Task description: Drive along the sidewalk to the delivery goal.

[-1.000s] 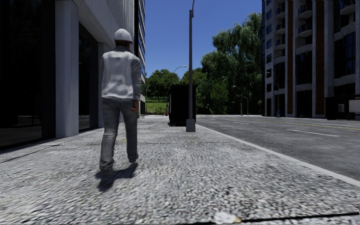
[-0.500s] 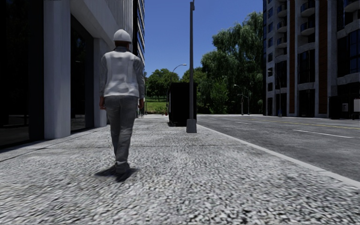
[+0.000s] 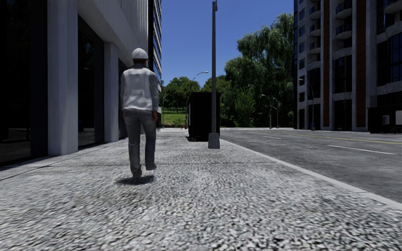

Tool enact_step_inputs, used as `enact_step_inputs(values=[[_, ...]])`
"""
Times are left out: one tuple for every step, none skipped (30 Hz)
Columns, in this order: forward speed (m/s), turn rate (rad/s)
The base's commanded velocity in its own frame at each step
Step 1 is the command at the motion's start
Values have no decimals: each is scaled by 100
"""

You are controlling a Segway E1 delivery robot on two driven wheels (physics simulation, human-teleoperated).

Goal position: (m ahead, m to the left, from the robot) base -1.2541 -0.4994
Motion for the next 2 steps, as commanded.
enact_step_inputs(values=[[0, 0], [0, 0]])
